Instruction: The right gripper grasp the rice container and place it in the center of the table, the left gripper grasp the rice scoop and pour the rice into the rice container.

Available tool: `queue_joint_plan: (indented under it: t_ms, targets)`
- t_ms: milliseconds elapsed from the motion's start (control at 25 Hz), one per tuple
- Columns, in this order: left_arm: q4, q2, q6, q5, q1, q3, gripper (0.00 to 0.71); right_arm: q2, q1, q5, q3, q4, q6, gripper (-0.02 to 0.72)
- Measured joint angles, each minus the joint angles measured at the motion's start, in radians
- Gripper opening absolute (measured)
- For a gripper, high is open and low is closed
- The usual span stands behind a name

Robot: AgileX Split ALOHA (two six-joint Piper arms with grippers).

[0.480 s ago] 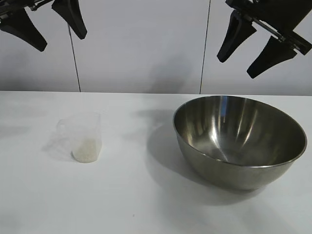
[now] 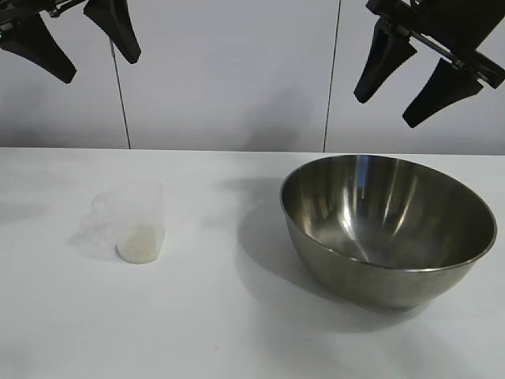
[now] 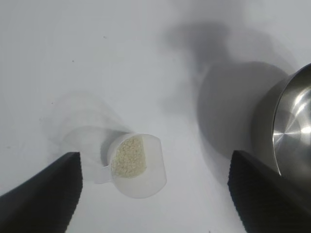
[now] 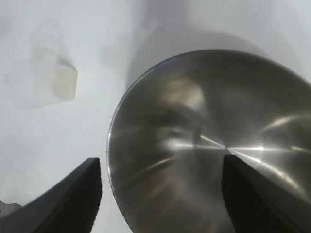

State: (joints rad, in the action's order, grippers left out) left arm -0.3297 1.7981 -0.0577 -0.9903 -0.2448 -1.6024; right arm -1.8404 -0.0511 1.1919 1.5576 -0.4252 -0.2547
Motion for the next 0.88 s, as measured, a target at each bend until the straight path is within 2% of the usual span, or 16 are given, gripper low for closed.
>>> queue_joint_plan:
  t_ms: [240, 400, 600, 880]
  targets:
    - [0.0, 0.0, 0.0, 0.0, 0.0, 0.0, 0.594, 0.005, 0.0, 0.021, 0.0, 0.214, 0.031, 0.484]
    - [0.0, 0.0, 0.0, 0.0, 0.0, 0.0, 0.594, 0.01, 0.003, 0.022, 0.0, 0.299, 0.054, 0.484]
    - [0.0, 0.0, 0.0, 0.0, 0.0, 0.0, 0.594, 0.004, 0.029, 0.022, -0.047, 0.317, 0.078, 0.484]
    - [0.0, 0.0, 0.0, 0.0, 0.0, 0.0, 0.594, -0.046, 0.064, 0.021, -0.096, 0.304, 0.137, 0.484]
